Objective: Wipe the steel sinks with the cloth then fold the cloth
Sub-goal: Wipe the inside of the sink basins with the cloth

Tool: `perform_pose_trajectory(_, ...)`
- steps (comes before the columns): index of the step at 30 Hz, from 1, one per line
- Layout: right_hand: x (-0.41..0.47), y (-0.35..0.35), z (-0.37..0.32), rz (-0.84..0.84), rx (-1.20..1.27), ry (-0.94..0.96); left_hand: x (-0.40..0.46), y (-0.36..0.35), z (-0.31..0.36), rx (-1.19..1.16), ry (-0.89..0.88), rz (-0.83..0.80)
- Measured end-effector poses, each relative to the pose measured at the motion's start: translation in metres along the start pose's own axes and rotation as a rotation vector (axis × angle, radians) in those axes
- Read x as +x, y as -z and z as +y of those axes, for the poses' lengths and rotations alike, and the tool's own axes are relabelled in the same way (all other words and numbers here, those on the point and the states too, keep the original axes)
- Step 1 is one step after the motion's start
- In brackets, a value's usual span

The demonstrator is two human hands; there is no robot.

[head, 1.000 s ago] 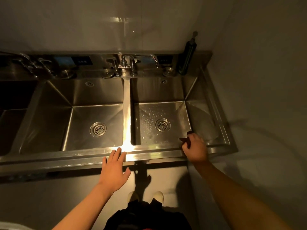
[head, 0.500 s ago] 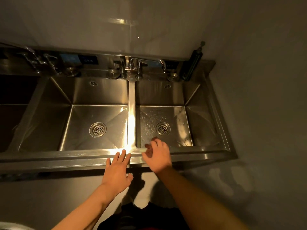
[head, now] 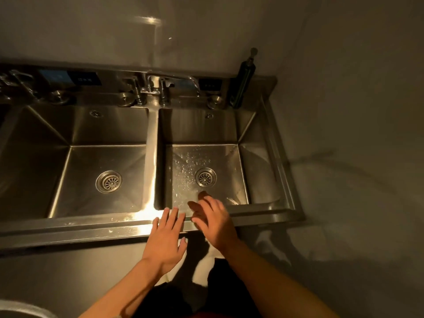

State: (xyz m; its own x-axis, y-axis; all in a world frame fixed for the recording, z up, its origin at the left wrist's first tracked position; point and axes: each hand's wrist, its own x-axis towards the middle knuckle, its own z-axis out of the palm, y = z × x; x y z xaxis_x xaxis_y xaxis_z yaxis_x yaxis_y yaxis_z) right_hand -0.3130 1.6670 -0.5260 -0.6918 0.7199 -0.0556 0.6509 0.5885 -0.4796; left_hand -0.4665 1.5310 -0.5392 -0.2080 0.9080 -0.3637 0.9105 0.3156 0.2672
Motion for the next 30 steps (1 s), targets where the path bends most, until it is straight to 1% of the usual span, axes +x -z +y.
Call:
perform_pose_trajectory(2, -0.006, 0.021, 0.037, -0.023, 0.004, -0.017, 0.013, -0.004, 0.030, 0.028, -0.021, -0.006)
perform_pose_trajectory(6, -0.020, 0.060, 0.108, -0.007, 0.050, -0.106, 0.038, -0.015, 0.085, 0.070, -0.155, -0.011)
perform_pose_trajectory(8, -0.027, 0.077, 0.138, 0.009, 0.070, -0.137, 0.050, -0.016, 0.112, 0.086, -0.160, -0.011)
perform_pose_trajectory(10, -0.031, 0.091, 0.159, 0.018, 0.084, -0.166, 0.061, -0.016, 0.135, 0.115, -0.156, -0.047)
perform_pose_trajectory(13, -0.032, 0.105, 0.178, -0.009, 0.055, -0.185, 0.071, -0.011, 0.164, 0.106, -0.209, -0.094)
perform_pose_trajectory(17, -0.024, 0.118, 0.190, -0.061, -0.016, -0.222, 0.089, -0.008, 0.192, 0.081, -0.297, -0.100)
perform_pose_trajectory(19, -0.018, 0.123, 0.191, -0.011, -0.009, -0.265, 0.096, -0.009, 0.199, 0.070, -0.302, -0.101)
perform_pose_trajectory(21, -0.008, 0.131, 0.192, 0.100, 0.038, -0.294, 0.104, -0.009, 0.204, 0.078, -0.318, -0.109)
perform_pose_trajectory(23, 0.004, 0.140, 0.198, 0.194, 0.012, -0.288, 0.111, -0.006, 0.208, 0.094, -0.380, -0.092)
perform_pose_trajectory(24, 0.010, 0.144, 0.203, 0.207, -0.012, -0.286, 0.115, -0.003, 0.210, 0.116, -0.426, -0.089)
perform_pose_trajectory(26, 0.016, 0.147, 0.213, 0.167, -0.045, -0.284, 0.124, 0.005, 0.215, 0.197, -0.512, -0.086)
perform_pose_trajectory(28, 0.016, 0.142, 0.222, 0.088, -0.101, -0.277, 0.137, 0.009, 0.217, 0.237, -0.603, -0.074)
perform_pose_trajectory(30, 0.014, 0.133, 0.228, 0.055, -0.142, -0.285, 0.150, 0.011, 0.217, 0.258, -0.623, -0.153)
